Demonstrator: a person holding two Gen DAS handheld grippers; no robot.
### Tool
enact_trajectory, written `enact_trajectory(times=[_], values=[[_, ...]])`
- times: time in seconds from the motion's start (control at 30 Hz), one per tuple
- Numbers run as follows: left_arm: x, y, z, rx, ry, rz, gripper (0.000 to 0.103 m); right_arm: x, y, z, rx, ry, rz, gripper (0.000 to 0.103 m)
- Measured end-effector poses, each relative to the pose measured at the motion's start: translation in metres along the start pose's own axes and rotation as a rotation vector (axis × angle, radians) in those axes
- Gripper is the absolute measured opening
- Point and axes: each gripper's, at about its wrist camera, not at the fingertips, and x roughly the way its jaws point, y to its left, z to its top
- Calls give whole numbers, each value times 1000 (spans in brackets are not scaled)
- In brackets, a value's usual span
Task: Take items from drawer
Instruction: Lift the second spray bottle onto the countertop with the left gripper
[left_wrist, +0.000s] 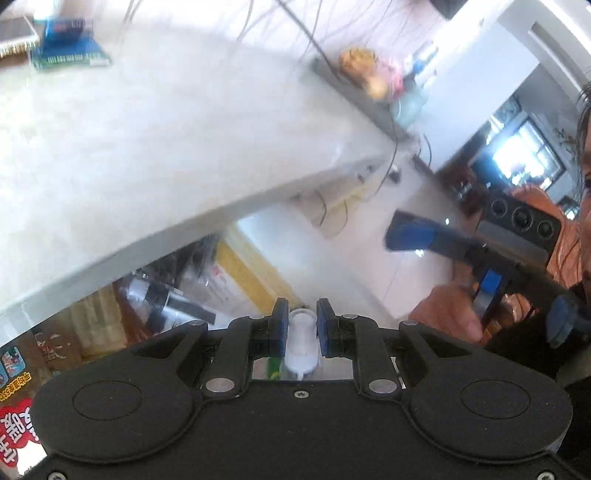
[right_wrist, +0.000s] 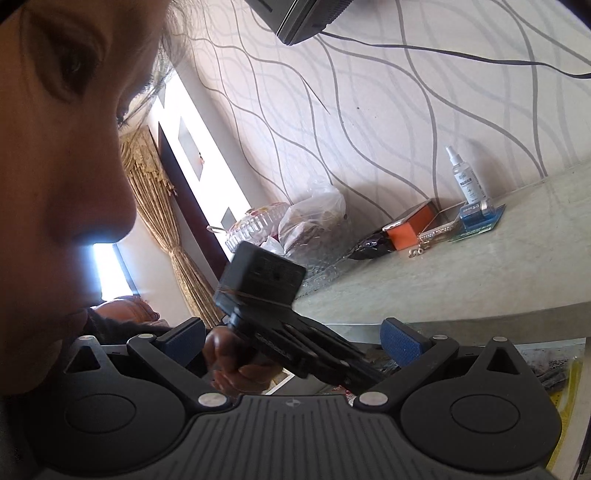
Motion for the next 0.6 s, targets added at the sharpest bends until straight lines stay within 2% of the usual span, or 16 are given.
enact_trajectory(times=[0.13,0.27,0.33,0.47,0.6], values=[[-7,11,2,-22,-16,25,16,-1,-1,0,4,-9,-8,103],[-20,13,6,-67,-85,50,16,-5,-2,1,13,-24,-4,103],[-39,22,34,-79,-132,65,16,-6,-2,1,16,-28,0,103],[-60,5,53,-64,-229,83,16,-7,-1,1,9,-34,2,103],[-80,-22,80,-2,-340,161,16,-8,0,1,5,-37,-4,103]])
